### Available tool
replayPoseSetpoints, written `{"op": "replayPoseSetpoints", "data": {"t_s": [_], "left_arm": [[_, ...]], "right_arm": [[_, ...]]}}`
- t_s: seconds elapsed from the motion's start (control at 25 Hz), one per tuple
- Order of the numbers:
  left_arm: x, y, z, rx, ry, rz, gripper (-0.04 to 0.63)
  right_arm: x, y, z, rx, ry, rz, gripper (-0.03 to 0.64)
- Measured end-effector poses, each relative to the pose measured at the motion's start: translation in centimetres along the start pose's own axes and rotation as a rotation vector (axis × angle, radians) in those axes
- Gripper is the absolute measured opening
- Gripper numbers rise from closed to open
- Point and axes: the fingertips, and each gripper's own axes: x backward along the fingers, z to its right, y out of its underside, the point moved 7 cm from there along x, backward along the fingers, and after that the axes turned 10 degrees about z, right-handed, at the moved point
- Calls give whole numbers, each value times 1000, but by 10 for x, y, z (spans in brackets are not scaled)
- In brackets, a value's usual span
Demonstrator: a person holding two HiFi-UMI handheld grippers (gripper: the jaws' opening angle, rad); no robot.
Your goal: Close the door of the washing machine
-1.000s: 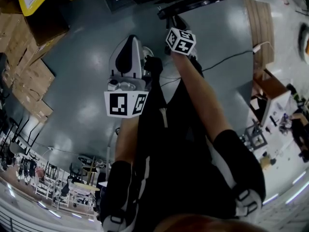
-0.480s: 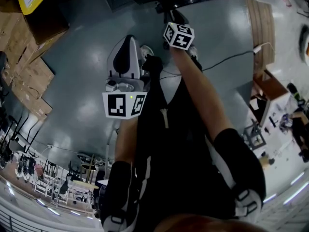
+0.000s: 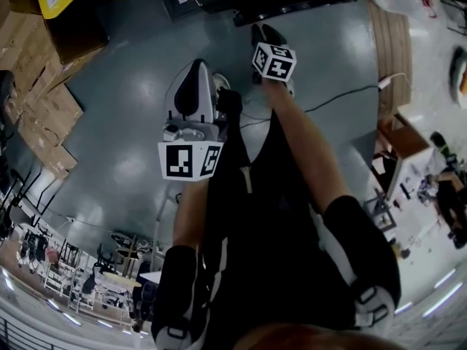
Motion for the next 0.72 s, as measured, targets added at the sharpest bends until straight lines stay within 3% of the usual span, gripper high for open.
{"op": "replayPoseSetpoints", "data": {"t_s": [0.28,0.4,0.72], "left_arm": [[7,-50,43,29,-39,77,5],[10,-77,66,17,-47,90,5],[17,-132,99,-45,-65,140,5]], "right_arm": [[72,-53,13,-12,-51,-48,66],[114,-92,10,44,-87,-39,50],[203,-208,-23,238,-202,133,40]]}}
